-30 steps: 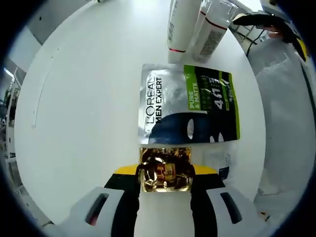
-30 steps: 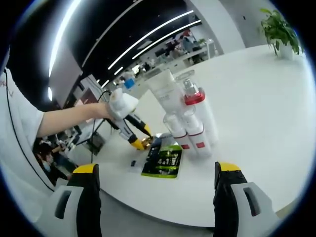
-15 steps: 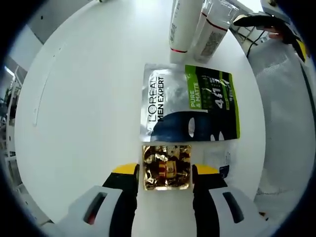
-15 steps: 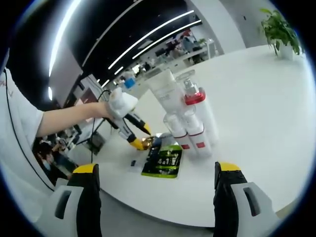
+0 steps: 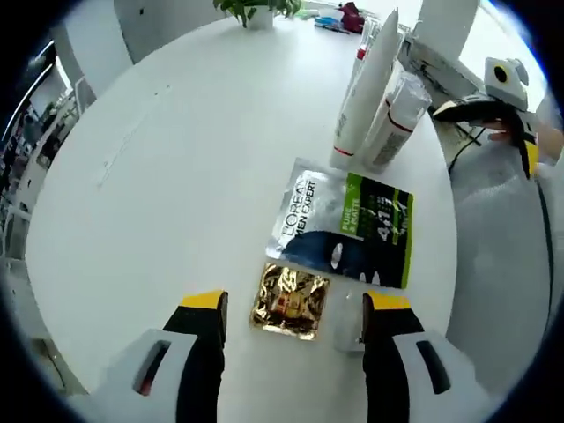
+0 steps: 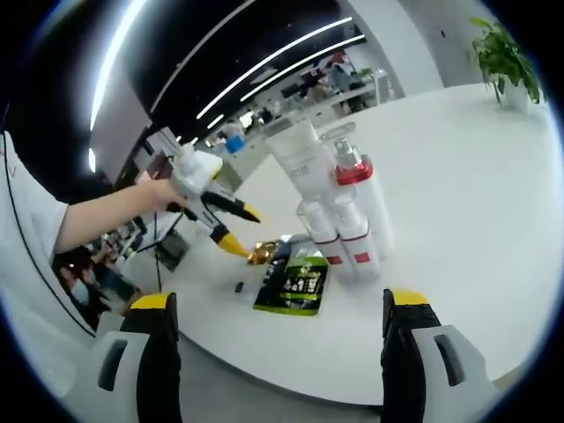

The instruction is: Arrange the skincare products in the storage area until every visible bottle or jar stands upright without overlapping.

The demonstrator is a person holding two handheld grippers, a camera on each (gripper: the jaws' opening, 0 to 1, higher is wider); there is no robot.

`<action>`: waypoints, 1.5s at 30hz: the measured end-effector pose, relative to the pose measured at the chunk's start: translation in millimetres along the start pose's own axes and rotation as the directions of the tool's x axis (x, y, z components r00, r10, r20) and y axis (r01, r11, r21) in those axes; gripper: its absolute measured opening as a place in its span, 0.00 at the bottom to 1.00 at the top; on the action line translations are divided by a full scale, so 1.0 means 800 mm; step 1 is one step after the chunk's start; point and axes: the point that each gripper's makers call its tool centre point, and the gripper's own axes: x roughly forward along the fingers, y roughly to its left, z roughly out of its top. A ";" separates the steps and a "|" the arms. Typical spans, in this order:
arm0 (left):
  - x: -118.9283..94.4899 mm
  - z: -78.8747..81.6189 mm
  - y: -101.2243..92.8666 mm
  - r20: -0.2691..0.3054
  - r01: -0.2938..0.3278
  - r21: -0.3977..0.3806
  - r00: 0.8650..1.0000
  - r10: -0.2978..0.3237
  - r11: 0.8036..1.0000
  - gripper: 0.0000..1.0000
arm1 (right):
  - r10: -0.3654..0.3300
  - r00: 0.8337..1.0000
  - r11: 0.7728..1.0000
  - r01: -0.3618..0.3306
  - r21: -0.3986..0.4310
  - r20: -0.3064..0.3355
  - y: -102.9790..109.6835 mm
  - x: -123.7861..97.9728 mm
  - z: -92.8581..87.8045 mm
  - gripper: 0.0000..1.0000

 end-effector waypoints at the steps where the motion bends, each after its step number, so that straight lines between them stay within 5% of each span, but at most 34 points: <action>1: -0.006 -0.002 -0.001 0.017 -0.010 -0.013 1.000 0.010 1.000 0.69 | 0.003 1.000 1.000 -0.003 -0.002 -0.002 0.001 0.000 0.000 0.95; 7: -0.044 -0.030 0.000 0.147 -0.073 -0.204 0.984 0.105 0.976 0.76 | 0.024 1.000 1.000 -0.024 -0.015 -0.009 0.006 0.002 -0.002 0.95; 13: -0.075 -0.073 -0.015 0.222 -0.128 -0.411 0.946 0.235 0.903 0.85 | 0.038 0.999 0.999 -0.038 -0.032 -0.015 0.011 0.001 -0.002 0.95; 17: -0.082 -0.100 -0.038 0.229 -0.144 -0.471 0.933 0.278 0.870 0.88 | 0.043 0.999 0.998 -0.043 -0.037 -0.009 0.012 0.000 -0.001 0.95; 22: -0.102 -0.104 -0.064 0.314 -0.115 -0.564 0.886 0.341 0.818 0.91 | 0.043 0.999 0.998 -0.043 -0.041 -0.004 0.013 0.000 0.000 0.95; 24: -0.112 -0.103 -0.064 0.344 -0.115 -0.597 0.858 0.382 0.794 0.92 | 0.042 0.999 0.998 -0.042 -0.045 -0.007 0.013 0.000 0.000 0.95; 27: -0.121 -0.104 -0.070 0.352 -0.121 -0.619 0.840 0.412 0.776 0.92 | 0.037 0.999 0.998 -0.038 -0.054 -0.009 0.010 0.001 -0.001 0.95; 29: -0.128 -0.103 -0.071 0.364 -0.126 -0.654 0.812 0.457 0.746 0.92 | 0.031 0.999 0.998 -0.032 -0.062 -0.006 0.011 0.001 0.000 0.95; 37: -0.137 -0.109 -0.092 0.428 -0.070 -0.690 0.762 0.485 0.720 0.94 | 0.022 1.000 0.997 -0.022 -0.067 0.008 0.006 0.000 0.003 0.94; 43: -0.135 -0.111 -0.100 0.460 -0.062 -0.692 0.730 0.505 0.720 0.98 | 0.017 1.000 0.997 -0.016 -0.075 0.004 0.008 0.000 0.003 0.95; 45: -0.131 -0.110 -0.105 0.469 -0.049 -0.682 0.736 0.488 0.730 0.98 | 0.031 0.999 0.997 -0.029 -0.071 0.019 0.011 0.001 0.006 0.98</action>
